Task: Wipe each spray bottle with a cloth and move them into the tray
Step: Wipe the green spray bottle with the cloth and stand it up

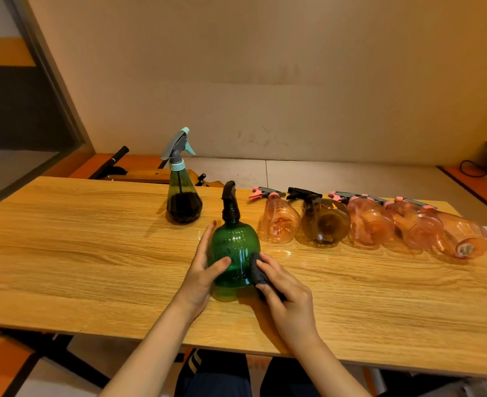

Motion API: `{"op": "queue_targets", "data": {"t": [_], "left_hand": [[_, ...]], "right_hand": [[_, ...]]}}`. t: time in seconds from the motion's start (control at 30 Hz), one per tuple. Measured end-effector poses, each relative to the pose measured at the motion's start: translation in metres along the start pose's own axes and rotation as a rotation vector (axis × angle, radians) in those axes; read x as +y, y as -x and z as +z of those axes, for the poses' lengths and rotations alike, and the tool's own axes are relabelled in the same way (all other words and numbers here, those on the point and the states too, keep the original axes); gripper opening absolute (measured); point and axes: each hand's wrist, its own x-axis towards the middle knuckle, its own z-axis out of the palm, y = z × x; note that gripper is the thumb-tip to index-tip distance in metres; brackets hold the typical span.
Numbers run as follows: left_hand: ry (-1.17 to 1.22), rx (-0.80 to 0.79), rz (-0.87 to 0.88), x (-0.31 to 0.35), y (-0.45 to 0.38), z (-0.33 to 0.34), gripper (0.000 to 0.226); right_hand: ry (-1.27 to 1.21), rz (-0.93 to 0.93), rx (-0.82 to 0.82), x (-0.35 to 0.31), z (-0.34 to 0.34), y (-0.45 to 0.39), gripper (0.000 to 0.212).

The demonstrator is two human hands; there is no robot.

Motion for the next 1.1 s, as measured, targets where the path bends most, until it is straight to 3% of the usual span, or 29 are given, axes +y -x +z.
{"op": "queue_targets", "data": {"t": [0.07,0.2,0.43,0.57,0.73,1.1], "left_hand": [[-0.056,-0.025,0.007,-0.002,-0.001,-0.001,0.107],[-0.114,-0.015,0.042,-0.005,-0.002,-0.001,0.09],[-0.164,-0.03,0.062,-0.002,0.004,0.004,0.083],[-0.207,-0.05,0.077,0.0,0.006,0.005,0.084],[-0.214,-0.064,0.087,0.002,0.006,0.007,0.084],[-0.358,-0.042,0.115,-0.002,0.003,0.009,0.095]], "right_hand": [[0.041,-0.033,-0.027,0.0,0.001,0.001,0.04],[0.073,-0.031,-0.007,-0.002,0.003,-0.005,0.039],[0.057,0.004,-0.014,-0.021,0.001,-0.055,0.039],[0.075,0.016,-0.075,-0.021,-0.005,-0.061,0.033],[-0.018,0.162,-0.003,-0.012,-0.01,-0.046,0.035],[-0.05,0.148,0.082,-0.008,0.0,-0.005,0.051]]}}
